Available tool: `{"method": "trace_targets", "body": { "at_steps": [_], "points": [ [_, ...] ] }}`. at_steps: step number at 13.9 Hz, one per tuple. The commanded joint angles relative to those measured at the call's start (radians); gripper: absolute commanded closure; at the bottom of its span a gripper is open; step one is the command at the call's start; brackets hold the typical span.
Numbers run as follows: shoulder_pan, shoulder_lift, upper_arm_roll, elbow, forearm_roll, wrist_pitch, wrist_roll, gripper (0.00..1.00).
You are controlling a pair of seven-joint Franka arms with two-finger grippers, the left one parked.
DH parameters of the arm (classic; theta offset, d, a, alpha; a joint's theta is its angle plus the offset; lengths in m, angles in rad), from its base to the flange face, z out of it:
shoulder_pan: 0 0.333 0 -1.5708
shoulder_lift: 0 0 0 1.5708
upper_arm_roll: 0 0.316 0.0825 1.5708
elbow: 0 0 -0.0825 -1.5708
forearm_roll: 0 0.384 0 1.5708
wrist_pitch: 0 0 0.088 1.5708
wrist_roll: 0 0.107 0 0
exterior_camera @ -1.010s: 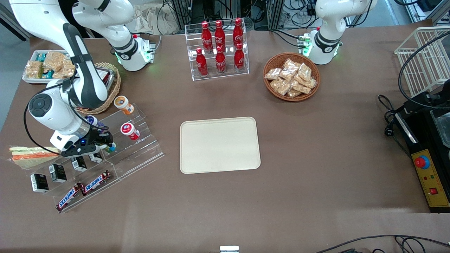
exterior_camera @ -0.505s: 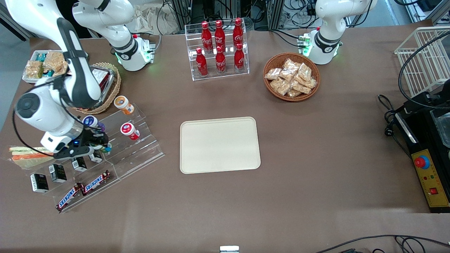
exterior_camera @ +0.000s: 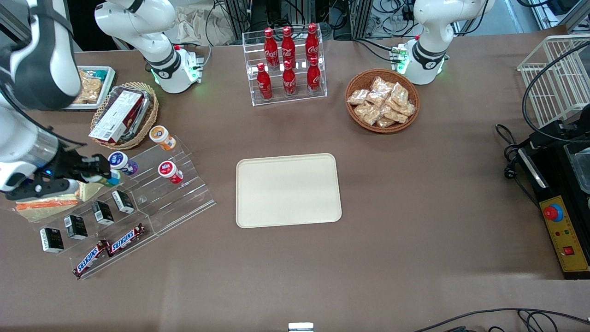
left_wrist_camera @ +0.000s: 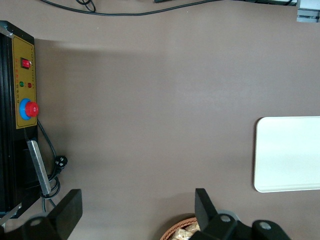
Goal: Place green gum on tray
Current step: 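Lift the green gum bottle out of the rack with the right gripper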
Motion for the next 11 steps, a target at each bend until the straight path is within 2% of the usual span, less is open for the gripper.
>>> {"method": "trace_targets", "body": {
  "at_steps": [1,3,5,9,11],
  "points": [
    [0.062,0.028,0.014,0.104,0.013,-0.090,0.145,0.83],
    [0.130,0.028,0.043,0.105,0.016,-0.087,0.336,0.83],
    [0.194,0.043,0.066,0.105,0.062,-0.072,0.554,0.83],
    [0.317,0.127,0.074,0.078,0.067,0.078,0.769,0.83],
    [0.371,0.158,0.074,-0.005,0.056,0.187,0.866,0.83]
  ]
}}
